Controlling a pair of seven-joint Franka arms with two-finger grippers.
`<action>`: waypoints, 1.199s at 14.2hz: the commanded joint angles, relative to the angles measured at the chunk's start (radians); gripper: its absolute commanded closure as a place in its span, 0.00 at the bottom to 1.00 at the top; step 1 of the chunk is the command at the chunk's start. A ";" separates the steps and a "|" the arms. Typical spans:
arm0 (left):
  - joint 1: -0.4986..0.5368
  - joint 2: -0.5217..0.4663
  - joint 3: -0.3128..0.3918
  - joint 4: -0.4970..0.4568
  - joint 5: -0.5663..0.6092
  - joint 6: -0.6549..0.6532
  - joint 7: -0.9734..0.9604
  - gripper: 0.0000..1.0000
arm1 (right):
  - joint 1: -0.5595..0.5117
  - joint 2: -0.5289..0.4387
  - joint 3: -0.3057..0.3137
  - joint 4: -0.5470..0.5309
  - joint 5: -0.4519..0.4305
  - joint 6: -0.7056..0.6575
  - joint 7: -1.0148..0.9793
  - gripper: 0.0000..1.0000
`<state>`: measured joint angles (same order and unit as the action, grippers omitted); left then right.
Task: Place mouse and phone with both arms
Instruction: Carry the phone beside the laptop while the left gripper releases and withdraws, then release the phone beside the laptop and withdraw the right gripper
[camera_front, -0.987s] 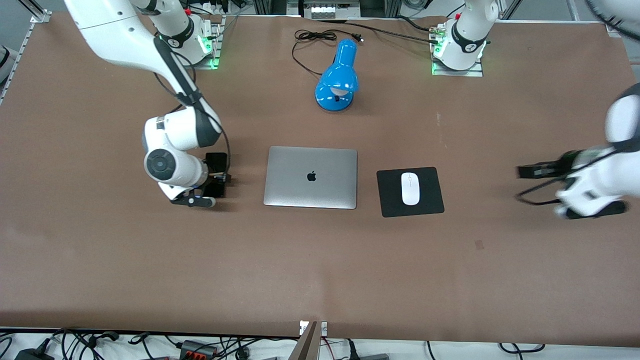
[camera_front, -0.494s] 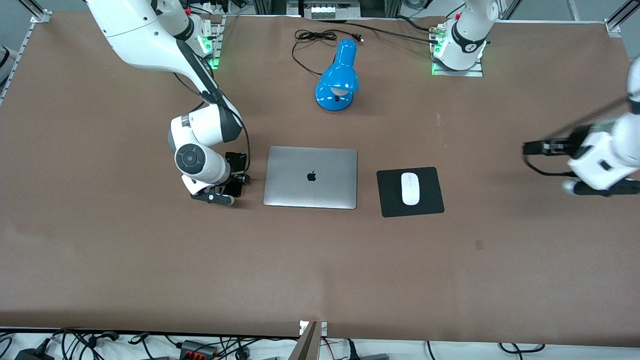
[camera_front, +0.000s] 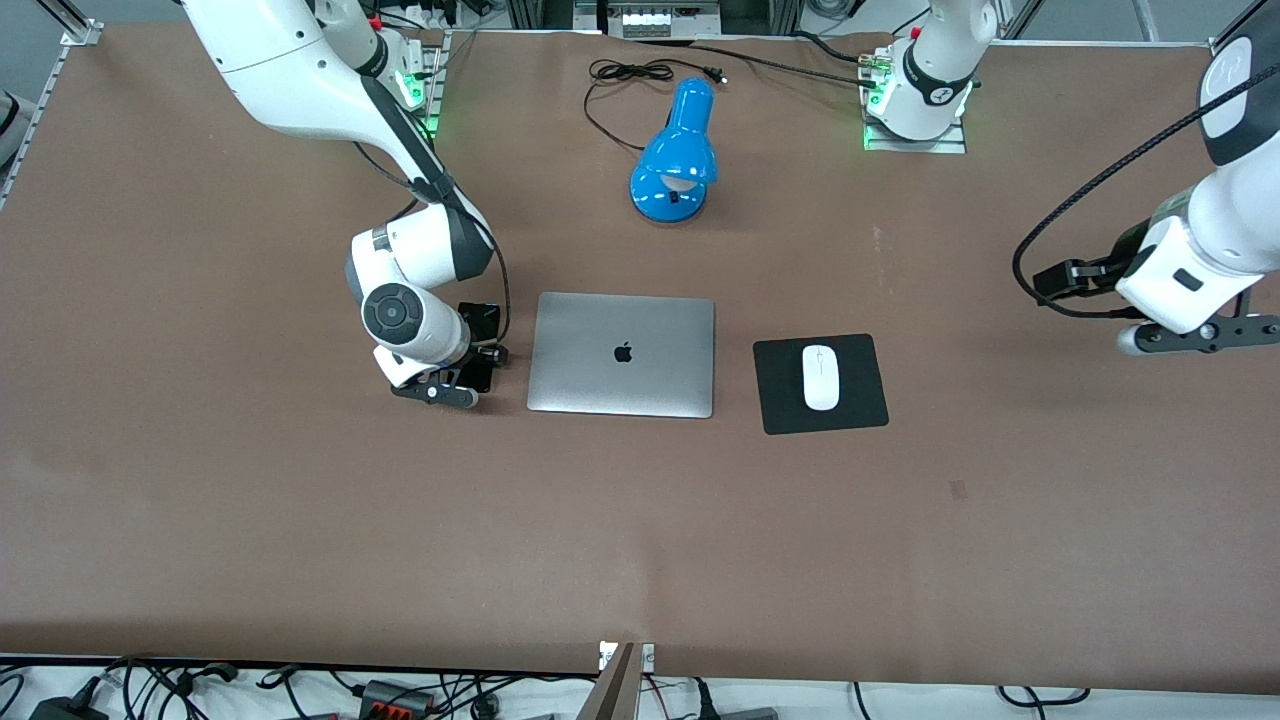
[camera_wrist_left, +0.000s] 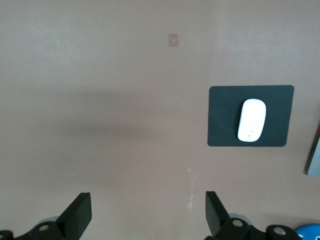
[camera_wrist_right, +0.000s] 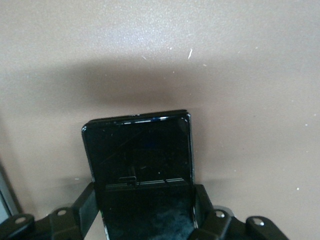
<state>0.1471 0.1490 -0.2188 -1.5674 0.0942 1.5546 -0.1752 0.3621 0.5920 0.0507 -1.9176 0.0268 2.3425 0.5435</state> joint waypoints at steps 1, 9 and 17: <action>-0.066 -0.106 0.088 -0.113 -0.054 0.012 -0.001 0.00 | 0.018 0.012 -0.005 0.012 0.007 0.008 0.021 0.75; -0.043 -0.112 0.090 -0.105 -0.105 0.021 -0.001 0.00 | -0.003 -0.132 -0.020 0.344 -0.015 -0.398 0.000 0.00; -0.046 -0.141 0.085 -0.100 -0.106 0.076 -0.013 0.00 | -0.233 -0.241 -0.029 0.565 -0.068 -0.652 -0.356 0.00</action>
<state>0.1016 0.0190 -0.1279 -1.6635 -0.0038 1.6012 -0.1863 0.1891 0.3833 0.0074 -1.3746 -0.0356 1.7491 0.2435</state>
